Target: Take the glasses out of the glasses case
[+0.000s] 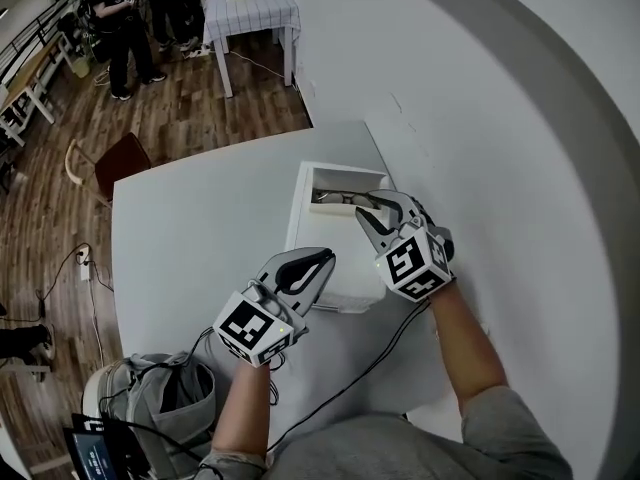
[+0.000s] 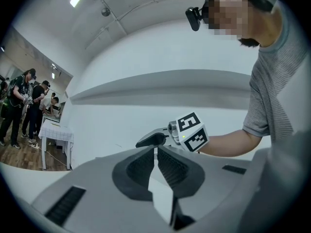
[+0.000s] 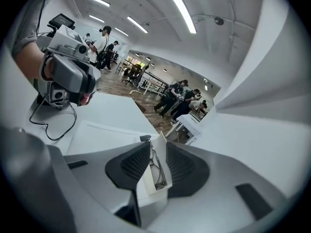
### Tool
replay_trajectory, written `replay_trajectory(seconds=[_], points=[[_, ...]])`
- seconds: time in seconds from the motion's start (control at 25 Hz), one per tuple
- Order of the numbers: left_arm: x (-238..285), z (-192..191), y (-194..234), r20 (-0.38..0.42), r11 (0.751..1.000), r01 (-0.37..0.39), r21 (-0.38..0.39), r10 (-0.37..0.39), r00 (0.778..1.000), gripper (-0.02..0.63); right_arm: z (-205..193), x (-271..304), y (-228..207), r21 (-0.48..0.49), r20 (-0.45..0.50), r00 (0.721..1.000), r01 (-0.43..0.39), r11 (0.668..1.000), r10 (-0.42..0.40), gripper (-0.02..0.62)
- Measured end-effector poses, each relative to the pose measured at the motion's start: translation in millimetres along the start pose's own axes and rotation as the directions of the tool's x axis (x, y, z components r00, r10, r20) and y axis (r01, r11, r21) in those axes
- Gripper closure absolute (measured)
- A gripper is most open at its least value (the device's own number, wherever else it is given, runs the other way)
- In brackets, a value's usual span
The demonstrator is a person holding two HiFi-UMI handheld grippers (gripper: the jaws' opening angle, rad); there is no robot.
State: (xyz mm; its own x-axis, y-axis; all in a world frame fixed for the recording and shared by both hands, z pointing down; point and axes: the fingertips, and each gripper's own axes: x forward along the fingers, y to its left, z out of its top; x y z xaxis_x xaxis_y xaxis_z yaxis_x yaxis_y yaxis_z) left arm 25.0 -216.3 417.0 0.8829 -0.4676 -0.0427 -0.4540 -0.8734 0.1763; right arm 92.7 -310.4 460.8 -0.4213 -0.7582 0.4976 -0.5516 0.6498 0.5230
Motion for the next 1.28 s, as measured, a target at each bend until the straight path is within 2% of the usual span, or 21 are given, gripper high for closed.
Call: replay_trajectory(seconds=[0.16,0.32,0.56,0.88,1.28], points=[[1,-6,6,0.011,1.0,0.006,-0.021,-0.005,1.0,0.592,-7,22,3,-0.087,-0.061,0.998,-0.039,0.995,0.033,0.488],[3,-10,6,0.016,0.999,0.033,-0.027,-0.032,0.999,0.592,-19,40,8,-0.204,-0.134,0.99,-0.067,0.977,0.04,0.488],[2,-15,6,0.012,0.998,0.051,-0.026,-0.05,0.999,0.592,-36,64,14,-0.301,-0.224,0.974,-0.11,0.947,0.042,0.488],[0,-19,12,0.013,0.998,0.054,-0.04,-0.053,0.998,0.592,-48,82,12,-0.336,-0.291,0.956,-0.139,0.931,0.037,0.489],[-1,-13,14,0.043,0.997,0.064,-0.037,-0.062,0.997,0.592,-51,96,10,-0.315,-0.347,0.934,-0.195,0.929,0.078,0.489]])
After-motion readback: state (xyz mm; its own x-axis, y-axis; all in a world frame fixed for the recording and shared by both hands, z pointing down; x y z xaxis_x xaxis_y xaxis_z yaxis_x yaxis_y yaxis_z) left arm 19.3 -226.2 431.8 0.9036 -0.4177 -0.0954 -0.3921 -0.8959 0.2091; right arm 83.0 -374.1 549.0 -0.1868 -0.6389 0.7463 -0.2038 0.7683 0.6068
